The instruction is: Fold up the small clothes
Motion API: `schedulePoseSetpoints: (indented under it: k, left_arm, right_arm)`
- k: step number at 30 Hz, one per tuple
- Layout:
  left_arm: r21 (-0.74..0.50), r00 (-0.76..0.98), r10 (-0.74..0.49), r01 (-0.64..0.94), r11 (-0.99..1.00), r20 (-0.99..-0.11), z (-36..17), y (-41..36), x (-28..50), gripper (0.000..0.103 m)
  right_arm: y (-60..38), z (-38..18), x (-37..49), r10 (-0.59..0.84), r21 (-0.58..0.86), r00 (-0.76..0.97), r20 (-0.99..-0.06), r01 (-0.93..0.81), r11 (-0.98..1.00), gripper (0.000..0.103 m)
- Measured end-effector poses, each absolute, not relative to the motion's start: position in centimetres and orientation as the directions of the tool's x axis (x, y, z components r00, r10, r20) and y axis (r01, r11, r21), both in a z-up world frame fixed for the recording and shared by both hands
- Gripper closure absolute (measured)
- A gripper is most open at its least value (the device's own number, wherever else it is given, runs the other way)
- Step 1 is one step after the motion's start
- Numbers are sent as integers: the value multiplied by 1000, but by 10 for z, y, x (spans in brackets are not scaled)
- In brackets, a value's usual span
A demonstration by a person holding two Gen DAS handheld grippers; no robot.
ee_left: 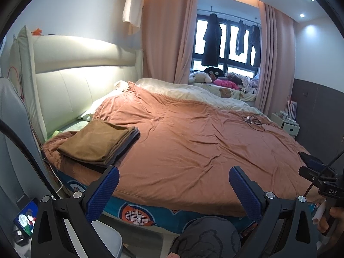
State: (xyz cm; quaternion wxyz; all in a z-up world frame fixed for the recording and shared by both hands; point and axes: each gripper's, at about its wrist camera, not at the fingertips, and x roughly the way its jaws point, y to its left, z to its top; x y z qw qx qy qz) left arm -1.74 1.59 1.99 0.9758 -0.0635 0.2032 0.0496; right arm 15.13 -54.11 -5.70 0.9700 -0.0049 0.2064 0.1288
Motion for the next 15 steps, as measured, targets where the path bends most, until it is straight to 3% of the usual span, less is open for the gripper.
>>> schedulePoseSetpoints:
  k: [15]
  left_arm:
    - [-115, 910, 60, -117, 986, -410, 20, 23, -19, 0]
  right_arm:
    - [-537, -54, 150, 236, 27, 886, -399, -246, 969, 7]
